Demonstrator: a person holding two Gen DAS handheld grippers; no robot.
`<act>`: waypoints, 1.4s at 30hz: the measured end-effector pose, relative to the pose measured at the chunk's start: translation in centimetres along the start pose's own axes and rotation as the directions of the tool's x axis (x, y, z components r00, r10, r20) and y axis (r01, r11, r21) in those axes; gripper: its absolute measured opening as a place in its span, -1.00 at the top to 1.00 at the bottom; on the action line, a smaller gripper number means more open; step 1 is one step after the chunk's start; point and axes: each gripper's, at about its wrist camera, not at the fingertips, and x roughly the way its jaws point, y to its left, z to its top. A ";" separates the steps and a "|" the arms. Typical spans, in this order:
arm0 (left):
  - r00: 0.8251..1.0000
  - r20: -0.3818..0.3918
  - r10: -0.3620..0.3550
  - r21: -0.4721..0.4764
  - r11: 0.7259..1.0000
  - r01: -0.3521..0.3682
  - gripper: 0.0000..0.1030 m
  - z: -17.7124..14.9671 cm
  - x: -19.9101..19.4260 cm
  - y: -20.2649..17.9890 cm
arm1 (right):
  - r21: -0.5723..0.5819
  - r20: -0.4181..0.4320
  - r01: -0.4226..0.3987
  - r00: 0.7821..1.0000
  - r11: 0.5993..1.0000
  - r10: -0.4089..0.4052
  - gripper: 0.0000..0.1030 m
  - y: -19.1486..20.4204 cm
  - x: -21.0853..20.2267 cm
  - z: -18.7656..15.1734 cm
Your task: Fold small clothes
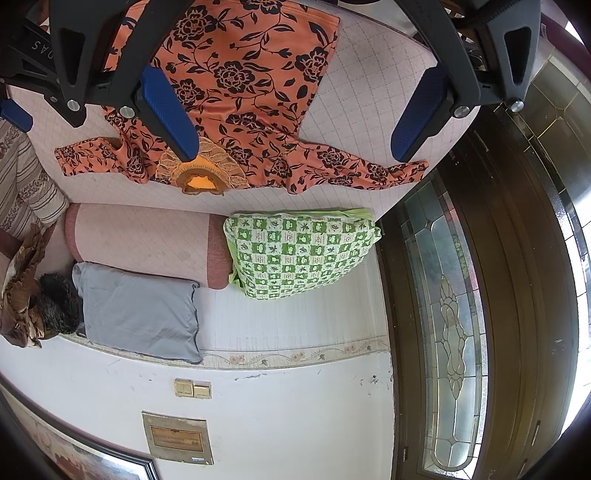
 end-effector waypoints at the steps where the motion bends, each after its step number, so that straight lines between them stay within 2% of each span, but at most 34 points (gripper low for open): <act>1: 1.000 -0.001 -0.001 0.001 1.000 0.001 -1.00 0.0 0.0 -0.1 | -0.001 0.001 -0.001 1.000 1.000 0.001 -1.00 0.0 -0.1 0.0; 13: 1.000 -0.013 -0.004 -0.001 1.000 0.004 -1.00 -0.3 0.8 0.4 | -0.029 0.013 0.017 1.000 0.999 -0.016 -1.00 0.1 0.3 -0.1; 16: 0.998 -0.052 -0.041 -0.010 0.999 0.041 -1.00 -0.5 2.6 0.9 | -0.015 0.038 0.003 0.999 1.000 -0.003 -1.00 -0.3 1.0 0.0; 18: 0.983 -0.139 -0.116 -0.052 0.993 0.110 -1.00 -1.1 5.7 1.3 | 0.000 0.025 0.005 1.000 1.000 -0.005 -1.00 -1.3 2.0 0.0; 19: 0.967 -0.200 -0.159 -0.083 0.986 0.144 -1.00 -1.7 7.9 1.4 | 0.012 0.020 0.007 1.000 1.000 -0.007 -1.00 -2.0 2.6 0.0; 21: 0.935 -0.294 -0.197 -0.143 0.977 0.161 -1.00 -2.9 11.6 1.6 | 0.051 0.008 0.017 1.000 0.999 -0.018 -1.00 -3.9 4.2 -0.2; 23: 0.915 -0.354 -0.194 -0.190 0.973 0.133 -1.00 -4.3 15.3 1.6 | 0.097 -0.021 0.042 0.999 0.994 -0.040 -1.00 -6.3 6.2 -0.4; 24: 0.912 -0.368 -0.179 -0.206 0.973 0.108 -1.00 -4.7 16.7 1.6 | 0.131 -0.040 0.059 0.998 0.990 -0.055 -1.00 -7.8 7.4 -0.5; 26: 0.923 -0.349 -0.159 -0.247 0.966 0.073 -1.00 -5.3 19.2 1.5 | 0.205 -0.068 0.084 0.995 0.975 -0.072 -1.00 -11.0 9.8 -0.6; 30: 0.950 -0.301 -0.083 -0.291 0.957 -0.009 -1.00 -5.8 23.4 0.1 | 0.392 -0.088 0.117 0.992 0.912 -0.090 -1.00 -19.5 14.8 -0.7; 32: 0.954 -0.295 -0.058 -0.280 0.960 -0.029 -1.00 -6.1 25.3 -1.3 | 0.500 -0.105 0.092 0.993 0.861 -0.045 -0.95 -24.1 17.8 -0.6; 34: 0.952 -0.302 -0.050 -0.257 0.966 -0.031 -1.00 -6.8 27.2 -2.8 | 0.589 -0.113 0.075 0.994 0.805 -0.009 -0.78 -28.1 20.4 -0.5; 36: 0.950 -0.307 -0.050 -0.222 0.975 -0.020 -1.00 -7.7 28.7 -4.3 | 0.663 -0.122 0.065 0.992 0.745 0.023 -0.49 -31.8 22.8 -0.4; 38: 0.944 -0.323 -0.066 -0.168 0.986 0.012 -1.00 -8.6 30.0 -5.6 | 0.740 -0.115 0.046 0.992 0.671 0.059 -0.39 -34.9 25.3 -0.5; 40: 0.926 -0.365 -0.094 -0.134 0.990 0.047 -1.00 -8.6 31.3 -6.4 | 0.800 -0.109 0.048 0.992 0.598 0.066 -0.36 -37.5 27.8 -0.6; 42: 0.936 -0.341 -0.090 -0.117 0.992 0.053 -1.00 -8.3 31.9 -6.7 | 0.834 -0.104 0.053 0.993 0.550 0.061 -0.35 -39.1 30.0 -0.5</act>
